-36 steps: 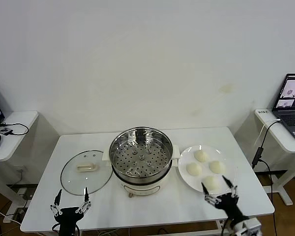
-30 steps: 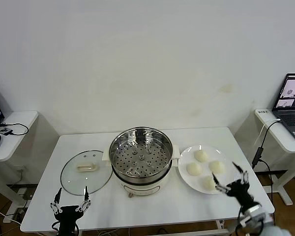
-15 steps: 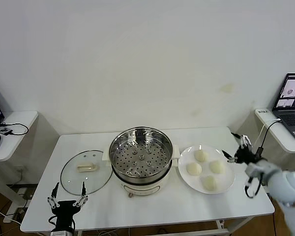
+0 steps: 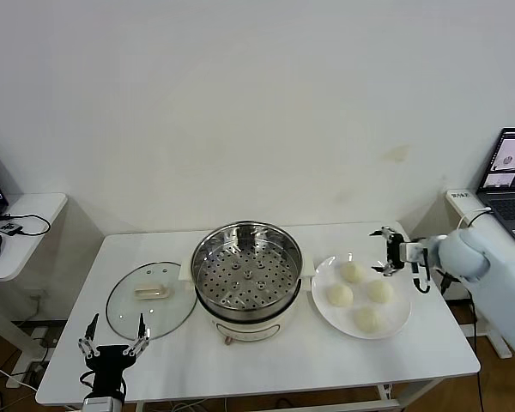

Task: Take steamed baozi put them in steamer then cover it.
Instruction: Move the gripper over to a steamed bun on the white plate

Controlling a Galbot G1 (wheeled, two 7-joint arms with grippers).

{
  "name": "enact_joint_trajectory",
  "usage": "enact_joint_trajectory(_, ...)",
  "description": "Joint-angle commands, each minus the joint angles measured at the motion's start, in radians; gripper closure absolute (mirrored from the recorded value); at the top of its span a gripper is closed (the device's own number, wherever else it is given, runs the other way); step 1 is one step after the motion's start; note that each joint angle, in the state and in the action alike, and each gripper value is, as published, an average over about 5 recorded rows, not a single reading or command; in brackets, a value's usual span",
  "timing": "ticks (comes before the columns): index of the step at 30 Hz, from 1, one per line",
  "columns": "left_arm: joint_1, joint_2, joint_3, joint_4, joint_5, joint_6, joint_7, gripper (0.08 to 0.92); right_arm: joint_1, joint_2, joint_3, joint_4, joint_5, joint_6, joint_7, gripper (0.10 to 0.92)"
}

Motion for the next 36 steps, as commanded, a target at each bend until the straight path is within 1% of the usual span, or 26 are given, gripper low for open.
enact_joint_trajectory(1, -0.003, 0.001, -0.003, 0.004, 0.002, 0.0, 0.001, 0.177, 0.182, 0.064, -0.229, -0.166, -0.002, 0.026, -0.122, 0.203)
enact_joint_trajectory(7, 0.0, 0.004, -0.018, 0.003, 0.001, -0.003, 0.001, 0.177, 0.168, 0.16, -0.221, -0.234, -0.041, 0.024, -0.071, 0.203)
enact_joint_trajectory(13, 0.005, 0.004, -0.028, 0.004, 0.0, -0.01, 0.001, 0.177, 0.174, 0.222, -0.229, -0.28, -0.062, 0.015, -0.055, 0.203)
enact_joint_trajectory(23, 0.001, 0.01, -0.045, 0.004, -0.005, -0.013, 0.0, 0.177, 0.165, 0.272, -0.222, -0.355, -0.128, 0.009, -0.033, 0.203)
enact_joint_trajectory(36, 0.0, 0.01, -0.051, 0.005, -0.005, -0.022, -0.002, 0.177, 0.162, 0.337, -0.214, -0.423, -0.165, 0.009, -0.018, 0.211)
